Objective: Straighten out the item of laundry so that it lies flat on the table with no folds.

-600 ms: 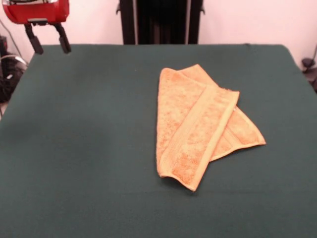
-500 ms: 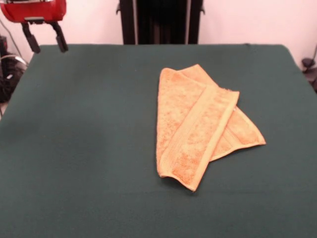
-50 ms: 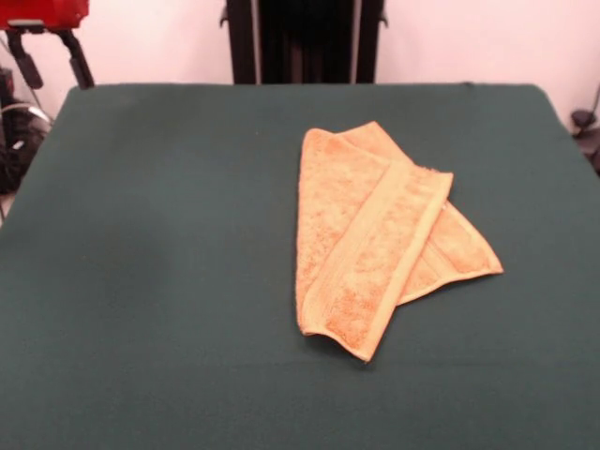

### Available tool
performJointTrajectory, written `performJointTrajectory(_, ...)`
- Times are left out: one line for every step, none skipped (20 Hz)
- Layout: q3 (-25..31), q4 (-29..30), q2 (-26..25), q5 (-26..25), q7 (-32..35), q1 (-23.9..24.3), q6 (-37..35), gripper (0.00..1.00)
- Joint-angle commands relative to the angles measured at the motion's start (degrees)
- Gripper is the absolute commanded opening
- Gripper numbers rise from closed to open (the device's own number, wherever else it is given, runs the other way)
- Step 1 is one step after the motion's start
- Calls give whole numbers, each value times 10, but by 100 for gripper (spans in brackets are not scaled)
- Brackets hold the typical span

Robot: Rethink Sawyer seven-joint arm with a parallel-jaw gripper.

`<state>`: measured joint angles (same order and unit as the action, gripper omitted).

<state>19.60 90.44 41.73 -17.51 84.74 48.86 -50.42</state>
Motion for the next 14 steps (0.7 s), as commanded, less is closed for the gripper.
performJointTrajectory(22, 0, -34, 29, 77, -56, 24, 100)
performJointTrajectory(18, -1, -35, 28, 85, -63, 27, 100)
performJointTrajectory(13, -3, -36, 28, 94, -70, 25, 100)
performJointTrajectory(8, -3, -37, 30, 104, -78, 23, 100)
performJointTrajectory(2, -7, -38, 30, 115, -88, 23, 100)
performJointTrajectory(-5, -10, -40, 31, 127, -99, 23, 100)
performJointTrajectory(-11, -13, -41, 31, 138, -109, 23, 100)
performJointTrajectory(-17, -16, -42, 32, 150, -120, 23, 100)
performJointTrajectory(-25, -22, -45, 30, 158, -132, 20, 100)
performJointTrajectory(-31, -26, -49, 30, 164, -142, 21, 100)
performJointTrajectory(-36, -27, -52, 37, 171, -149, 25, 100)
performJointTrajectory(-41, -27, -56, 44, 178, -157, 29, 100)
performJointTrajectory(-43, -26, -59, 50, 185, -162, 38, 100)
performJointTrajectory(-48, -27, -64, 56, 192, -169, 45, 100)
